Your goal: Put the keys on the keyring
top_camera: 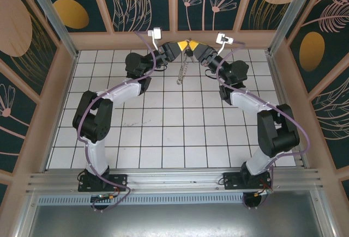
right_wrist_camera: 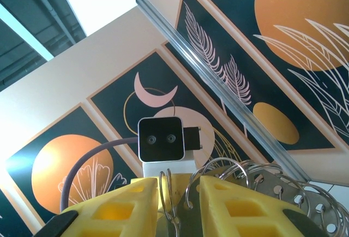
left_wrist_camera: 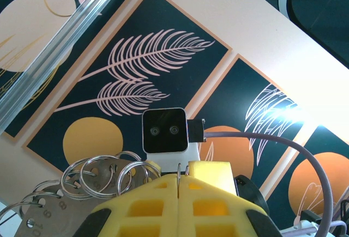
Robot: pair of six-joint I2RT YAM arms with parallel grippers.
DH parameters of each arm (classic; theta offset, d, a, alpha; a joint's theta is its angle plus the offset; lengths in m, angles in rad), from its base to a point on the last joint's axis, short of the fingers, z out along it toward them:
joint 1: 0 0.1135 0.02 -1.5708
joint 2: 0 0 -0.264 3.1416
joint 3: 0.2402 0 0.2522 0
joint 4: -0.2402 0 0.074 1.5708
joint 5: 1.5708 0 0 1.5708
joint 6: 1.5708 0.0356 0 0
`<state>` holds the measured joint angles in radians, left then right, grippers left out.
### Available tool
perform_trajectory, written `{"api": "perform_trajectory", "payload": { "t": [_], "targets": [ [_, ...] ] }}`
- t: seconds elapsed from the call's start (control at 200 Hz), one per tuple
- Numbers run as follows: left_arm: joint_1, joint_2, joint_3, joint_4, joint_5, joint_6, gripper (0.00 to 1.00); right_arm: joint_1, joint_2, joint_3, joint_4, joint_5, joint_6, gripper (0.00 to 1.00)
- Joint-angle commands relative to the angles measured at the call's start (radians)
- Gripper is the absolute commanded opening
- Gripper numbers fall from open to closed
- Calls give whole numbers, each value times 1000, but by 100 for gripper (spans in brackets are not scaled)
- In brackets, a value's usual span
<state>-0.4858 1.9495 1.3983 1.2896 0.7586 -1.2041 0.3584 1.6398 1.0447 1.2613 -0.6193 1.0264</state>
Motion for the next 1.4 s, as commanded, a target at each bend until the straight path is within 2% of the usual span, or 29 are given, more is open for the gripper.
{"api": "perform_trajectory", "payload": {
  "t": [0.0,0.255,0.39,0.536,0.796,0.946,1.056,1.216,1.396],
  "targets": [
    [-7,-37,13,45,9,21,0,16,14,41,3,-25,-27,27],
    [-10,-34,10,45,12,21,0,19,15,50,-8,-23,-35,25],
    [-14,-34,6,47,14,22,0,18,17,62,-16,-23,-39,16],
    [-16,-34,5,45,19,21,0,16,18,78,-35,-35,-52,0],
    [-16,-51,11,6,36,53,0,-21,-16,92,-131,-91,-106,0],
    [-7,-98,14,-126,33,167,19,-57,-60,121,-299,-155,-215,0],
    [12,-141,16,-237,32,262,28,-89,-78,163,-435,-231,-306,0],
    [34,-188,55,-466,57,444,34,-120,-100,247,-687,-335,-509,0],
    [41,-181,174,-760,142,657,39,-134,-96,391,-1078,-378,-841,0]
  ]
}}
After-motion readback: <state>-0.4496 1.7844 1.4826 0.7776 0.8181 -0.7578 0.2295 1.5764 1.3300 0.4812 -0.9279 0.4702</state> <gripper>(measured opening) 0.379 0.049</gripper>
